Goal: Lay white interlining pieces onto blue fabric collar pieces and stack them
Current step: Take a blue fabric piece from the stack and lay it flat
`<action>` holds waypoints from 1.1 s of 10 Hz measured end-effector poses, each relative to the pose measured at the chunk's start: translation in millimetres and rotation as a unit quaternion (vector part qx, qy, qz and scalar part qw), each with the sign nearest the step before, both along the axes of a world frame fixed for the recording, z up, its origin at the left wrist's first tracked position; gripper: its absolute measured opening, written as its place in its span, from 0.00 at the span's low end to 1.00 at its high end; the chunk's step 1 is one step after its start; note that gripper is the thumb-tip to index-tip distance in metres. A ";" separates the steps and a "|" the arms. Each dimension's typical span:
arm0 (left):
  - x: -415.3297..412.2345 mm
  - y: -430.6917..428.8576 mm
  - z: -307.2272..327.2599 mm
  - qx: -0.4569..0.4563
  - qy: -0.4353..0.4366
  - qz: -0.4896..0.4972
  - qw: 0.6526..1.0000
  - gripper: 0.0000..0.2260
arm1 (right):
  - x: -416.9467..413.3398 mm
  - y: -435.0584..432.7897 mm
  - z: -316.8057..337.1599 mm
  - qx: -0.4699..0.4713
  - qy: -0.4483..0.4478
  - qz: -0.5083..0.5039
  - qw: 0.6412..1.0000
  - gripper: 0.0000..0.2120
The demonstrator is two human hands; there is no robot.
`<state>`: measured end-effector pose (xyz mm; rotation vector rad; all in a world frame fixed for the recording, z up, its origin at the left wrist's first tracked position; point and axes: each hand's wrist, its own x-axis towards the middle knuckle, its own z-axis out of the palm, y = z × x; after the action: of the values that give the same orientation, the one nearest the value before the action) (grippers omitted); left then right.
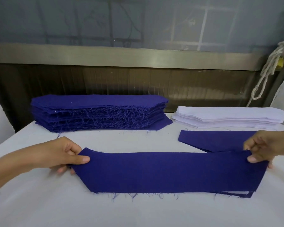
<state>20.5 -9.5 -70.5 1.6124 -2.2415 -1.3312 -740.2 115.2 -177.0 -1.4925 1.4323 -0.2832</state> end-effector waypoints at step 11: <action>7.0 1.9 -9.0 -0.253 -0.165 0.073 0.950 0.36 | 207.8 8.8 134.5 -0.024 0.324 -0.118 0.938 0.08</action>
<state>27.5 -7.6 -79.5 1.8381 -2.3087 -0.4125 -532.4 124.0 -42.4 -1.5247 2.1489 0.0452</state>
